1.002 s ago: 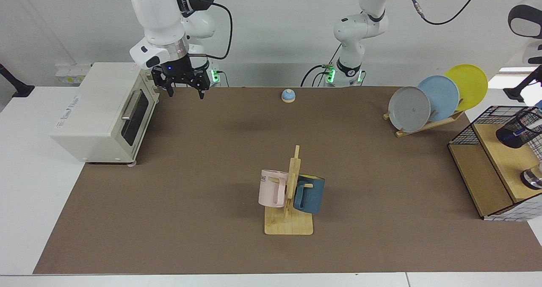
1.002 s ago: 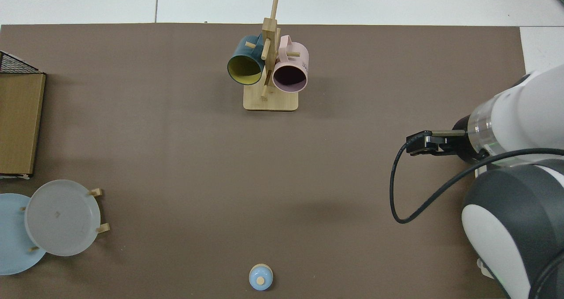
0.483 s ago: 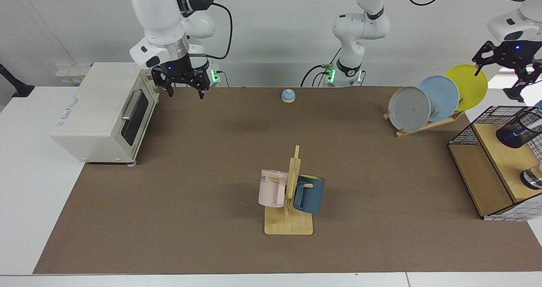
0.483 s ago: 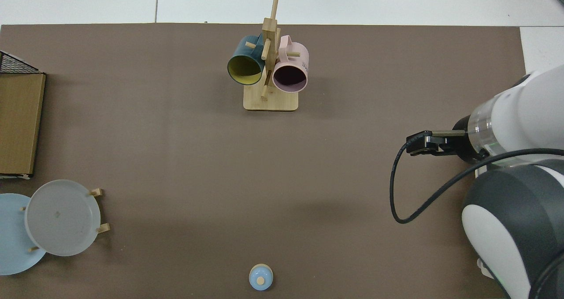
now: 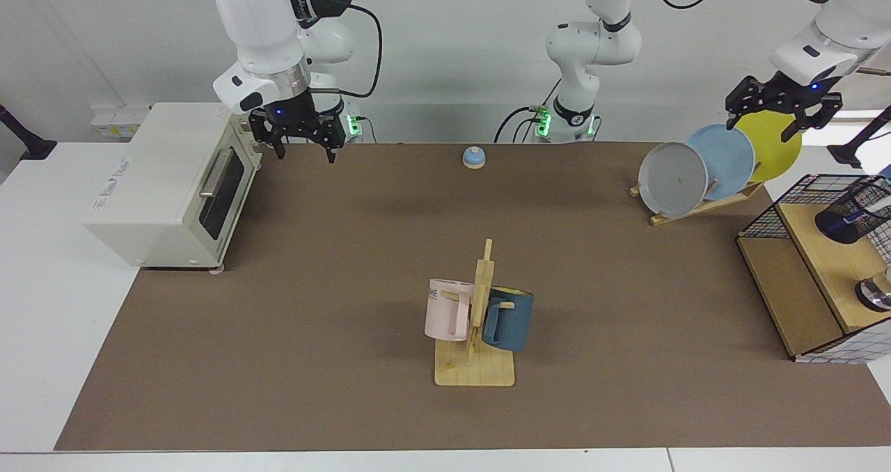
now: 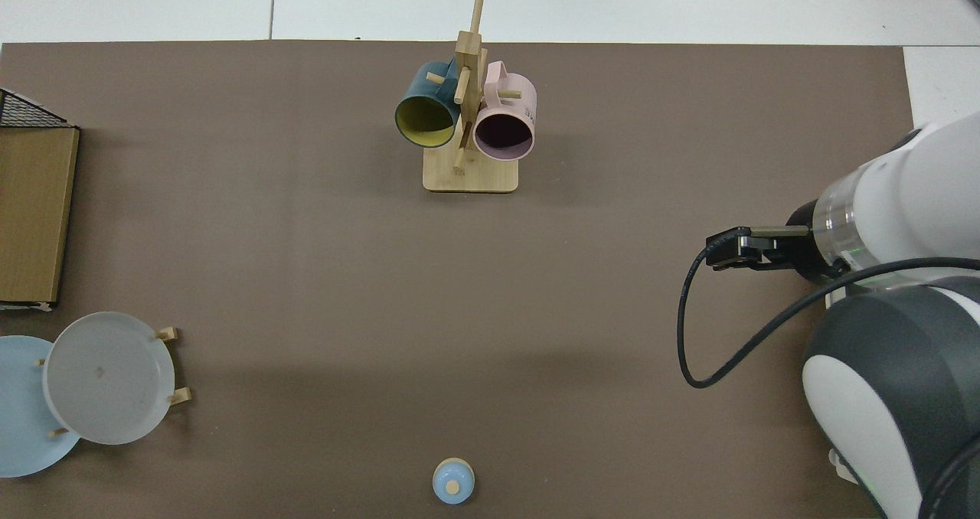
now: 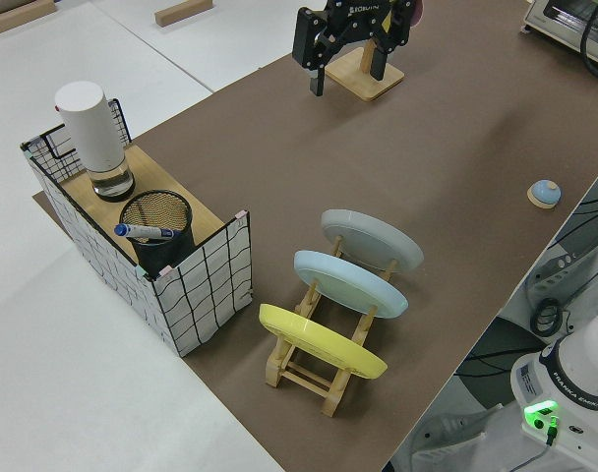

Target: Put markers into pen holder

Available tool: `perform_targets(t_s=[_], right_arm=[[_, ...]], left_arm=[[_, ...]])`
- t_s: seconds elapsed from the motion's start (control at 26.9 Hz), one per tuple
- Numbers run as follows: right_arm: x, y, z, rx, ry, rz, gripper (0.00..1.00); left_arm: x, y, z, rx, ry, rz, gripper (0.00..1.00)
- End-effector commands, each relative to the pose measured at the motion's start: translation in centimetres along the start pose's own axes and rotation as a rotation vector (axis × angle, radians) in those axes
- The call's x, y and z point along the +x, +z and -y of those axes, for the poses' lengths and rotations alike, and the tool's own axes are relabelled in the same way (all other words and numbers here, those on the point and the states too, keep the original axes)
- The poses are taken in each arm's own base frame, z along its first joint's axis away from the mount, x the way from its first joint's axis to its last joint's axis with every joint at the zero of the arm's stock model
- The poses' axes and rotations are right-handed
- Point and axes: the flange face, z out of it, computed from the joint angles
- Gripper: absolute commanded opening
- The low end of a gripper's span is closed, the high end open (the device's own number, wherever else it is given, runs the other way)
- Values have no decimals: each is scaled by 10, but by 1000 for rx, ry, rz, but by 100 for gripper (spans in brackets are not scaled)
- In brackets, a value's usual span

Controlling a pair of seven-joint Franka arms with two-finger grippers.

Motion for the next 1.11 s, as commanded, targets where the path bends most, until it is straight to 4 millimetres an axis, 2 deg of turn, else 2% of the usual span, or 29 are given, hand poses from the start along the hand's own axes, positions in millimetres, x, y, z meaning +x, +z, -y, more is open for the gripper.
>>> perform_targets(t_s=[0.0,0.19,0.48,0.71,0.85,1.08], right_arm=[[-3,-1,-4,21,0,-13,100],[-3,-1,-4,20,0,-13,100],[-3,-1,-4,20,0,-13,100],[-3,-1,-4,21,0,-13,100],[-3,-1,-4,21,0,-13,100],[-3,-1,-4,21,0,-13,100]], left_arm=[[3,-3,-19,-16,-69,-10,100],[11,-7,-35,-48,-123,-38,100],[20,-8,-45,-103,-236,-66,100],[29,-9,-49,-94,-241,-98,100],[37,-11,-59,-74,-215,-120,100],[40,-11,-63,-73,-210,-120,100]])
